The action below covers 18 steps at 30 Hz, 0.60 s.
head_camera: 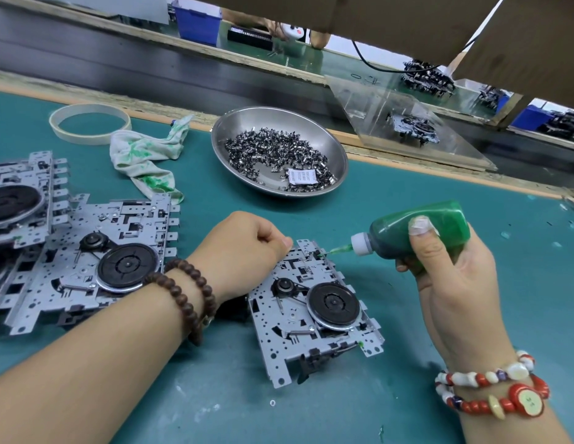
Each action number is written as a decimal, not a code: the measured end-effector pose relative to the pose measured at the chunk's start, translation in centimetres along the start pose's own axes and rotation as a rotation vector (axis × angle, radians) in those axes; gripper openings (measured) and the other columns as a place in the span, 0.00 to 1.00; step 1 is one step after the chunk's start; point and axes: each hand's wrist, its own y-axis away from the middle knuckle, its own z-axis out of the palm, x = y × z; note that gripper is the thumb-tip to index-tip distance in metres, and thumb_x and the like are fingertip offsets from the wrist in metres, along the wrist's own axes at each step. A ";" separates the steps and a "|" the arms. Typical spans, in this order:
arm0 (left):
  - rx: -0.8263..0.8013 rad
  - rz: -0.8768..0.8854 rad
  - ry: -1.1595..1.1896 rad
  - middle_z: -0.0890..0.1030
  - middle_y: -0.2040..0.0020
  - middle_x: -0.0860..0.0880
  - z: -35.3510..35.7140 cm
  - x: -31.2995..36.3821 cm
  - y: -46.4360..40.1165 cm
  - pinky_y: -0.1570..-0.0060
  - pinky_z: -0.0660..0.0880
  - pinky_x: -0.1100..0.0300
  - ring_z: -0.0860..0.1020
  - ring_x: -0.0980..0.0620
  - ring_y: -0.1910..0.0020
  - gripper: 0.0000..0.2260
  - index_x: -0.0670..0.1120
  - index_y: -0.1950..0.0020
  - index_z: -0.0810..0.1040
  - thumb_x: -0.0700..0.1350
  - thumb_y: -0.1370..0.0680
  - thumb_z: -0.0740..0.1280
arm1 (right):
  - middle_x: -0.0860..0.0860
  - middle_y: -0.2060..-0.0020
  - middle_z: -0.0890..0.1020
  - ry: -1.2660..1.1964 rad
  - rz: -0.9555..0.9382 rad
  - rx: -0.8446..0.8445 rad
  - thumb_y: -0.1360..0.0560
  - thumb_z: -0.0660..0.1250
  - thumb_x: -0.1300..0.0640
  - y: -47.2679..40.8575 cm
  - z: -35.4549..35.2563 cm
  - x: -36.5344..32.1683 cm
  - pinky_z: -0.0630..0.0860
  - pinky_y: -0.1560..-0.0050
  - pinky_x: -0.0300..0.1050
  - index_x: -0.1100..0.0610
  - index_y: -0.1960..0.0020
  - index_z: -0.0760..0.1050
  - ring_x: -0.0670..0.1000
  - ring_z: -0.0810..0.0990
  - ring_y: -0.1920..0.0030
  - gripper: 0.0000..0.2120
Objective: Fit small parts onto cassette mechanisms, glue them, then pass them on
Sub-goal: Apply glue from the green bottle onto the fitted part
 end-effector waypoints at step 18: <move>0.002 0.013 -0.001 0.83 0.61 0.46 0.0 -0.1 -0.1 0.55 0.73 0.61 0.77 0.51 0.62 0.10 0.45 0.62 0.81 0.48 0.24 0.66 | 0.63 0.56 0.81 -0.001 0.012 0.008 0.34 0.69 0.35 0.0 -0.1 -0.3 0.72 0.65 0.39 0.64 0.51 0.74 0.59 0.77 0.58 0.31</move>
